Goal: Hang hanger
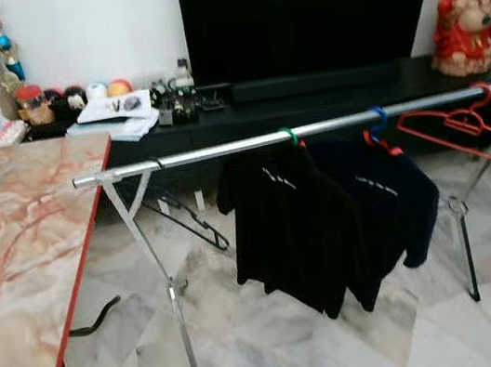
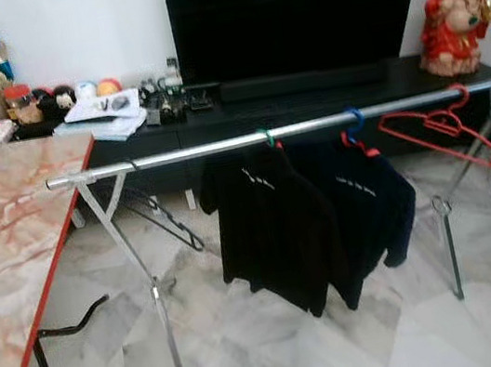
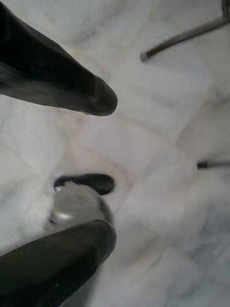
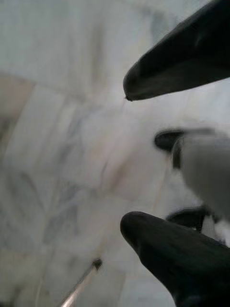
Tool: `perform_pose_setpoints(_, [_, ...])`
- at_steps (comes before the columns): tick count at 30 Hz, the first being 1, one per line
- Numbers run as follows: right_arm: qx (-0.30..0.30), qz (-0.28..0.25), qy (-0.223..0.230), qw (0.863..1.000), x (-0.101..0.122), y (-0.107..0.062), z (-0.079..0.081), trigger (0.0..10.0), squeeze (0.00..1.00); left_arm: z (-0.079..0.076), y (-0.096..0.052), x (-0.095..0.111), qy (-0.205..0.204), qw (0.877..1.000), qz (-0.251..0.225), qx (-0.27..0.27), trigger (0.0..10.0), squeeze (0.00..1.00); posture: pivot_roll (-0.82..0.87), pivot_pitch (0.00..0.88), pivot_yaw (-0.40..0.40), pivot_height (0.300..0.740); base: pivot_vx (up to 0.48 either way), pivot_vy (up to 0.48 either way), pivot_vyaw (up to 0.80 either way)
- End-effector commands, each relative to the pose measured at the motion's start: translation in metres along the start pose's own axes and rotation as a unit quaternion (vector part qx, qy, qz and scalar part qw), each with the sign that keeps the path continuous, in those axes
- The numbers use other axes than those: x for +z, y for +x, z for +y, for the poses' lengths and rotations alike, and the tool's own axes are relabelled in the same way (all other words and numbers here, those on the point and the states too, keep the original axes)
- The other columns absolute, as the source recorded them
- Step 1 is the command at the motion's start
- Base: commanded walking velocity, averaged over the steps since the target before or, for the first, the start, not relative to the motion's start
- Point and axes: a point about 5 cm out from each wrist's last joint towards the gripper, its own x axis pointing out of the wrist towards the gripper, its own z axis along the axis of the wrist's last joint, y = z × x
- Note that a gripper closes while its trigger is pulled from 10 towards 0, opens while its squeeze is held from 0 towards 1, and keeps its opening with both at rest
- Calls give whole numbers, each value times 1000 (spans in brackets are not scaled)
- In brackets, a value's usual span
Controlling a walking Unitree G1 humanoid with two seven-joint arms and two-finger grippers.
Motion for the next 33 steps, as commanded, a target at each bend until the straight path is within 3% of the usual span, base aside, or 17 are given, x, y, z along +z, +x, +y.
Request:
perform_pose_setpoints(1, [-5, -2, 3, 1000, 1, 0, -3, 10000, 0, -6, 1, 0, -5, 1000, 4, -4, 10000, 0, 36, 0, -27, 740, 334, 0, 0])
perform_pose_setpoints(14, [0, -10, 2, 1000, 3, 0, -3, 10000, 0, -9, 2, -3, -4, 1000, 11, -4, 10000, 0, 29, 0, -27, 740, 328, 0, 0])
perform_pose_setpoints(33, [11, -15, -5, 1000, 5, 0, -2, 10000, 0, -11, 2, -5, 5, 1000, 19, -5, 10000, 0, 9, 0, -16, 740, 0, 0, 0])
